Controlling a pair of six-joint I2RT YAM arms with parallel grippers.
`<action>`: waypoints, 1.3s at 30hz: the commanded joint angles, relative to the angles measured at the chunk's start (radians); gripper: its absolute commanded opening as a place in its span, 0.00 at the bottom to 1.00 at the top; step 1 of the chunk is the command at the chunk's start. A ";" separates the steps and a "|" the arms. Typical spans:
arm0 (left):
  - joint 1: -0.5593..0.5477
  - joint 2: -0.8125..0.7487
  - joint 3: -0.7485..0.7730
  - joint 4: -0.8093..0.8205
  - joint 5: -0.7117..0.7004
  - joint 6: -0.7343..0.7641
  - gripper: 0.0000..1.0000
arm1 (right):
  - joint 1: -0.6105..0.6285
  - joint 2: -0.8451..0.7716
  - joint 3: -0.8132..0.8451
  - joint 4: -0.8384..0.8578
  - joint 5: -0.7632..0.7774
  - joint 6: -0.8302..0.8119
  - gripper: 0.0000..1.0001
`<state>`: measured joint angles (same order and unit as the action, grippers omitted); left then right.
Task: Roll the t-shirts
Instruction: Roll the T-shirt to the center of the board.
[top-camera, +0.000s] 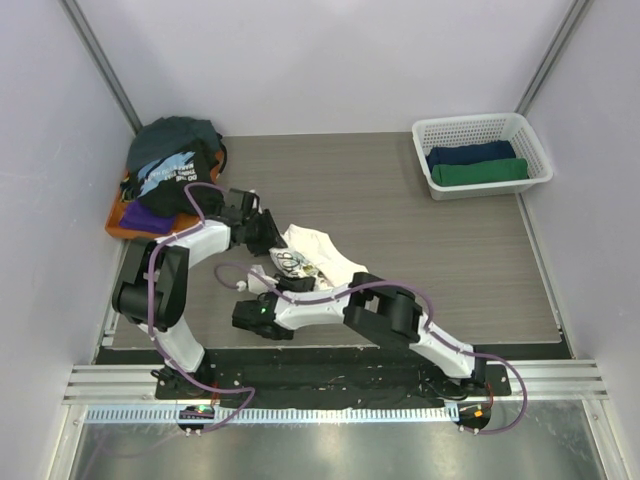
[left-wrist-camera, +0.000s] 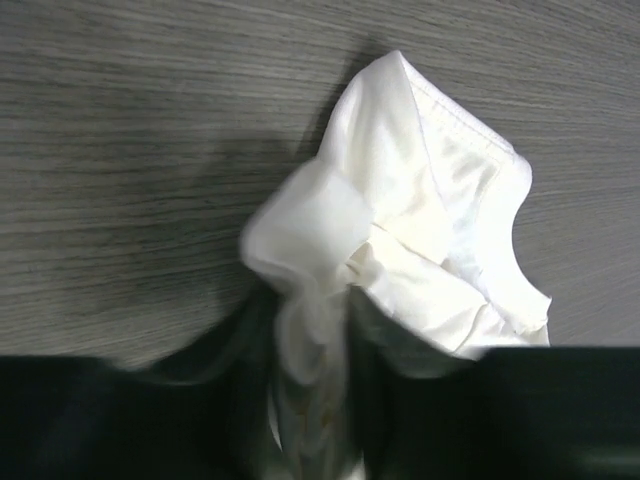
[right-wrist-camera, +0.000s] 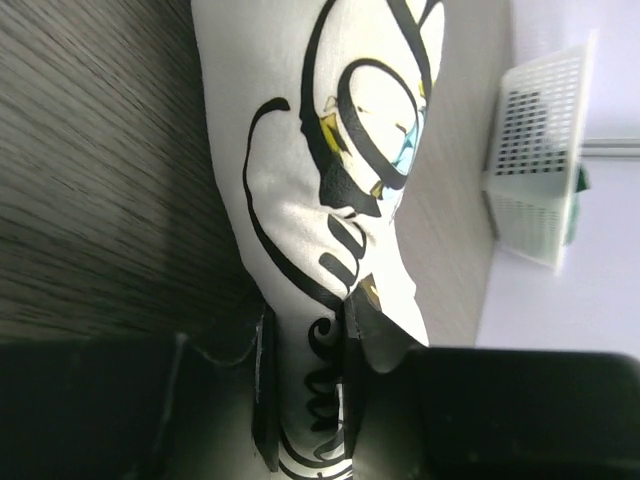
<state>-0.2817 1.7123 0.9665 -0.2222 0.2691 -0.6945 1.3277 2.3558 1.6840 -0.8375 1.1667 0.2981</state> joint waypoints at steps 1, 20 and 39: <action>0.003 -0.031 -0.005 0.013 0.001 0.003 0.52 | -0.054 -0.145 -0.082 0.119 -0.345 0.049 0.01; 0.006 -0.117 -0.084 0.145 0.012 -0.039 0.89 | -0.551 -0.380 -0.592 0.778 -1.760 0.211 0.01; 0.009 -0.258 -0.137 0.052 -0.221 0.009 1.00 | -0.656 -0.282 -0.543 0.652 -1.836 0.102 0.01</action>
<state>-0.2749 1.5669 0.8459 -0.1177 0.1688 -0.7177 0.6491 2.0354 1.1576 0.0422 -0.7891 0.5064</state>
